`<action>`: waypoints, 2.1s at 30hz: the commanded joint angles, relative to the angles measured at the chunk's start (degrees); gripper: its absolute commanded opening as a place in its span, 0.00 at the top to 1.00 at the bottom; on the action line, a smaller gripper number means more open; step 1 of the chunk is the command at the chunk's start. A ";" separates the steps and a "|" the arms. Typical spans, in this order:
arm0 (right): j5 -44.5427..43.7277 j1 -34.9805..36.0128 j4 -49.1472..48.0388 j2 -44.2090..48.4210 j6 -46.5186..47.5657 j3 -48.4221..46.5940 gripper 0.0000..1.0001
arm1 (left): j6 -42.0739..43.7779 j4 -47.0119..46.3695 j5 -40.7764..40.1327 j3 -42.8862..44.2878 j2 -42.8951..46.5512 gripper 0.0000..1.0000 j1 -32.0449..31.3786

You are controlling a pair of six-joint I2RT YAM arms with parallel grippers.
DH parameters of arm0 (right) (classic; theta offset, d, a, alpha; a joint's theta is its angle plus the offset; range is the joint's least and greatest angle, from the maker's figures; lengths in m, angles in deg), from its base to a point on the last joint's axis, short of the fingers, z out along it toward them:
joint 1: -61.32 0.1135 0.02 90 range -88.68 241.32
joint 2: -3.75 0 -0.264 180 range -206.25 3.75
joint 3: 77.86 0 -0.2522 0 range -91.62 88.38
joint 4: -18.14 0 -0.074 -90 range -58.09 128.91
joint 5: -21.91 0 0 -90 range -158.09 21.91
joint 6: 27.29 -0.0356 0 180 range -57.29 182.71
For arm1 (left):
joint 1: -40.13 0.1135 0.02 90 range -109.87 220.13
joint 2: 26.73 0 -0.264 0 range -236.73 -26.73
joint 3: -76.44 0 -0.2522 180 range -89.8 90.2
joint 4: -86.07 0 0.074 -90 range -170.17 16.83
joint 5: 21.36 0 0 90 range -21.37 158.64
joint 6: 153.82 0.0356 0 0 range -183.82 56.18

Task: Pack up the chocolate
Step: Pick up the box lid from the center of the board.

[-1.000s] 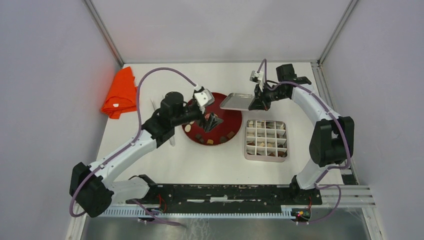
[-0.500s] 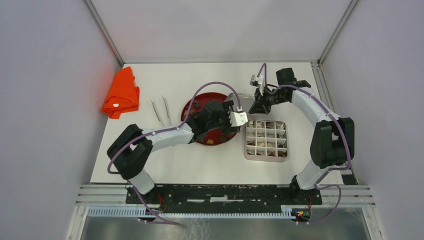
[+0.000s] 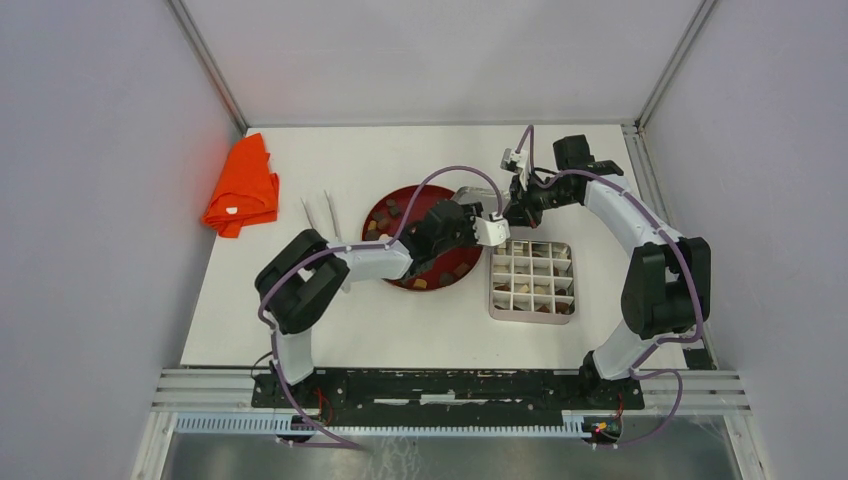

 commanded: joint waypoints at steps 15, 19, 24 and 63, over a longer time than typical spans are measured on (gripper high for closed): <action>5.80 -4.91 7.95 2.53 4.59 -9.63 0.84 | 9.97 -7.79 -9.11 13.01 -3.08 0.98 -3.21; 6.21 -7.67 13.41 4.86 8.68 -16.18 0.43 | 8.74 -7.64 -9.83 12.98 -0.22 0.98 -3.25; 4.93 -8.83 13.03 10.80 8.93 -21.87 0.20 | 1.29 -6.27 -9.87 8.30 7.41 0.98 -3.16; 12.64 -13.28 -9.10 44.74 4.77 19.61 0.02 | -77.81 24.08 25.72 -1.63 51.42 0.98 11.89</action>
